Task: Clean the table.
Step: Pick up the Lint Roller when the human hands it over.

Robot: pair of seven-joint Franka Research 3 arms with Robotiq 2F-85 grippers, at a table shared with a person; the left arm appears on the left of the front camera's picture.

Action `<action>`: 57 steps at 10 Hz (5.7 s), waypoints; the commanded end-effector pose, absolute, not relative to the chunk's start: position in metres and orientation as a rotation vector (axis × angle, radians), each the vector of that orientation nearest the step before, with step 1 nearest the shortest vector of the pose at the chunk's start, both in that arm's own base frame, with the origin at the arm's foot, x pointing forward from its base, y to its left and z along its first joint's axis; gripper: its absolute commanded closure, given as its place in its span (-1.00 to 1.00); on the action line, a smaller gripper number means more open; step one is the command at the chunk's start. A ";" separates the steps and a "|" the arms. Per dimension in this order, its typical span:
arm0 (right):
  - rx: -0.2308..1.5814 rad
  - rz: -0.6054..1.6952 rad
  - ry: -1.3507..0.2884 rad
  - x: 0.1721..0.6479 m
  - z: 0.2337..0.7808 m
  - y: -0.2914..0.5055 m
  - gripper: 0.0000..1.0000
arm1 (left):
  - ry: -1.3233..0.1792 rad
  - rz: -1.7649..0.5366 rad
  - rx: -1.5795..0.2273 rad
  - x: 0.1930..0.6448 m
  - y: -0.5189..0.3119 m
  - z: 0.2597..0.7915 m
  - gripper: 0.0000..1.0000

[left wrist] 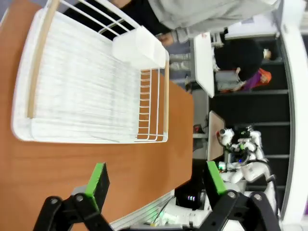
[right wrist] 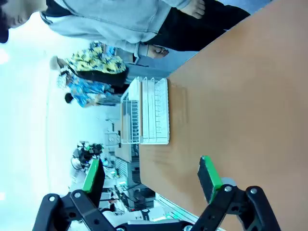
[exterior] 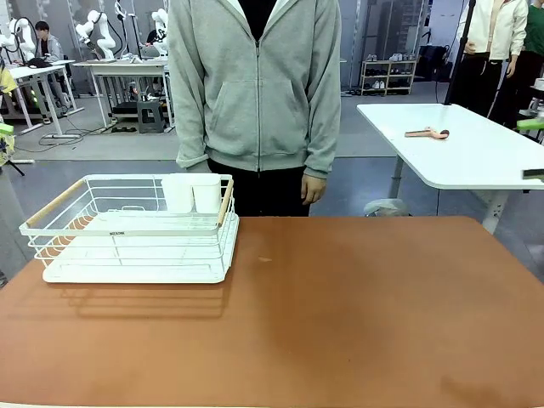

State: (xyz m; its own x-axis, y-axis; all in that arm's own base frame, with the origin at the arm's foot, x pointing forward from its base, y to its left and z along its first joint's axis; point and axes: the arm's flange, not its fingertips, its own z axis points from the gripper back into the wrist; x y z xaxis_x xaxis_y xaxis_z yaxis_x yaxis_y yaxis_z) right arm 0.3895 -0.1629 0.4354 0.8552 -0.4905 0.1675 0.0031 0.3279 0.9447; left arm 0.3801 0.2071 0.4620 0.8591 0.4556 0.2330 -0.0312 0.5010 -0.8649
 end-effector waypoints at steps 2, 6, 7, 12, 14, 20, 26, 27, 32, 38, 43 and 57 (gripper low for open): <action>1.215 -0.381 -0.454 0.377 0.413 -0.204 -1.00 | -0.475 0.356 -1.067 0.375 0.226 0.469 -0.99; 1.260 -0.514 -0.447 0.346 0.374 -0.252 -1.00 | -0.471 0.423 -1.023 0.366 0.245 0.479 -0.99; 1.256 -0.527 -0.450 0.341 0.370 -0.255 -1.00 | -0.489 0.435 -1.026 0.362 0.248 0.482 -0.99; 1.250 -0.554 -0.444 0.342 0.367 -0.253 -1.00 | -0.507 0.423 -1.029 0.364 0.245 0.476 -0.99; 1.250 -0.554 -0.444 0.342 0.367 -0.253 -1.00 | -0.507 0.423 -1.029 0.364 0.245 0.476 -0.99; 1.250 -0.554 -0.444 0.342 0.367 -0.253 -1.00 | -0.507 0.423 -1.029 0.364 0.245 0.476 -0.99; 1.250 -0.554 -0.444 0.342 0.367 -0.253 -1.00 | -0.507 0.423 -1.029 0.364 0.245 0.476 -0.99; 1.250 -0.554 -0.444 0.342 0.367 -0.253 -1.00 | -0.507 0.423 -1.029 0.364 0.245 0.476 -0.99; 1.250 -0.554 -0.444 0.342 0.367 -0.253 -1.00 | -0.507 0.423 -1.029 0.364 0.245 0.476 -0.99; 1.250 -0.554 -0.444 0.342 0.367 -0.253 -1.00 | -0.507 0.423 -1.029 0.364 0.245 0.476 -0.99; 1.250 -0.554 -0.444 0.342 0.367 -0.253 -1.00 | -0.507 0.423 -1.029 0.364 0.245 0.476 -0.99; 1.250 -0.554 -0.444 0.342 0.367 -0.253 -1.00 | -0.507 0.423 -1.029 0.364 0.245 0.476 -0.99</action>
